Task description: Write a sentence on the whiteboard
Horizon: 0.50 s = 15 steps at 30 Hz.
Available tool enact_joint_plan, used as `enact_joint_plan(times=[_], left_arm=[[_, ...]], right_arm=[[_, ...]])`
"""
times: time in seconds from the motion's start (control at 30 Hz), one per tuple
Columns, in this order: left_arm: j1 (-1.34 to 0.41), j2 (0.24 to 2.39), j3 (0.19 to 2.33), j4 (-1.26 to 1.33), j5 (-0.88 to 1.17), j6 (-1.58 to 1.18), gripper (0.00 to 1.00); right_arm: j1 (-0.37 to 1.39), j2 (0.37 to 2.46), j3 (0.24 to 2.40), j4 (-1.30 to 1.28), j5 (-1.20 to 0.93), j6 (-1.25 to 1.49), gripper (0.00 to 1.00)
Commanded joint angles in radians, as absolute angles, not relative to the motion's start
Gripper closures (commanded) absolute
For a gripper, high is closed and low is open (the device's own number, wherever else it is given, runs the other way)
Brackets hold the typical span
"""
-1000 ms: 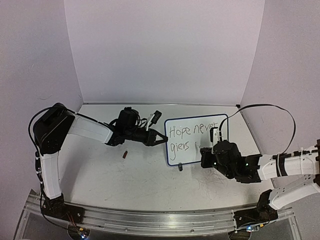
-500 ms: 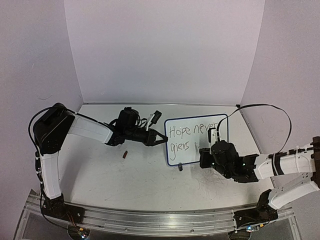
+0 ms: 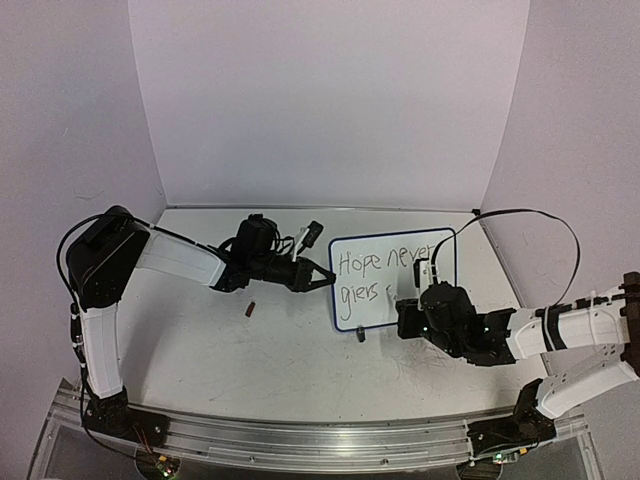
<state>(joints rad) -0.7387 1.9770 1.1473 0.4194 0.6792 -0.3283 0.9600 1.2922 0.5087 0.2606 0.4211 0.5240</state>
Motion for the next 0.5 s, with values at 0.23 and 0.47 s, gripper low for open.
enact_joint_plan(times=[0.23,0.47], left_arm=[[-0.73,1.922,1.133,0.408,0.683,-0.314,1.0],[-0.731,1.922,1.131,0.408,0.683,-0.314,1.0]], right_arm=[[0.96,1.28,0.499,0.201,0.424,0.597,1.0],[0.959,1.256,0.515,0.186,0.483,0.596,1.0]])
